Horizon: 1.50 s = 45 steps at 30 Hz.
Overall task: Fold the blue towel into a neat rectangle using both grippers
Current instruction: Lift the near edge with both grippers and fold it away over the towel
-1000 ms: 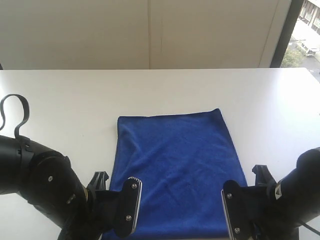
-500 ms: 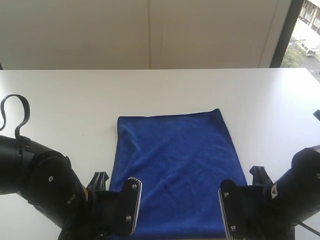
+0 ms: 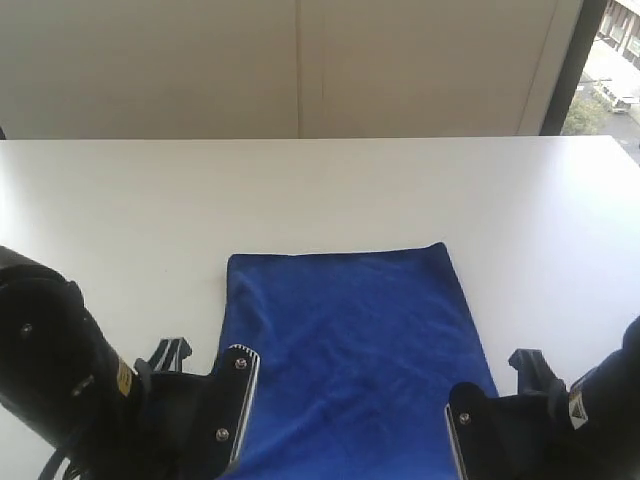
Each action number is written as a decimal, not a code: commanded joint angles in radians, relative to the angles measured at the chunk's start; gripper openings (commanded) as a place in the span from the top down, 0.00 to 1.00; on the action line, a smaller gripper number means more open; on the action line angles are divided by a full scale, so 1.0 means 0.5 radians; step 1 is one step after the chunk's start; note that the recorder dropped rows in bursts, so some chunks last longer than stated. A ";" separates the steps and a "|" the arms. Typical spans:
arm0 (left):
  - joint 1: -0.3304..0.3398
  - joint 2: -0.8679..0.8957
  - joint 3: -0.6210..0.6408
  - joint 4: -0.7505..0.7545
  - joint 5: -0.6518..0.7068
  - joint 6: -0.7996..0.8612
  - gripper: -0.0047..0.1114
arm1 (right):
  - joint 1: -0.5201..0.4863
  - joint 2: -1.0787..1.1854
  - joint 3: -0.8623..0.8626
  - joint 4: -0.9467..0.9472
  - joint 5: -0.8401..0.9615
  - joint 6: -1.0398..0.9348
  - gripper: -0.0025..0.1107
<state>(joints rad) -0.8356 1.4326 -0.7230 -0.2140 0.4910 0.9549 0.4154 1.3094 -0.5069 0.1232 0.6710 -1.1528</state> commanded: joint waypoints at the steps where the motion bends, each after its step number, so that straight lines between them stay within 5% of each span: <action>1: -0.009 -0.097 0.006 0.076 0.109 -0.078 0.96 | 0.064 -0.159 -0.023 -0.047 -0.028 0.196 0.98; 6: -0.009 -0.143 0.006 0.723 -0.072 -0.641 0.96 | 0.064 -0.206 -0.101 -0.549 -0.327 0.827 0.98; 14: 0.067 -0.126 0.006 1.111 -0.500 -0.968 0.96 | 0.064 -0.124 -0.159 -1.163 -0.602 1.456 0.98; 25: 0.405 0.015 0.003 1.125 -1.077 -1.042 0.96 | 0.046 0.250 -0.355 -2.041 -0.643 2.402 0.98; 33: 0.492 0.290 -0.010 1.125 -1.467 -0.962 0.96 | -0.101 0.510 -0.524 -2.104 -0.656 2.477 0.98; 45: 0.515 0.583 -0.356 1.117 -1.458 -0.851 0.96 | -0.264 0.758 -0.748 -2.142 -0.810 2.529 0.98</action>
<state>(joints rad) -0.5833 1.6983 -0.8661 0.3468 -0.2510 0.5217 0.3034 1.6695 -0.8573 -0.9401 0.2864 0.1019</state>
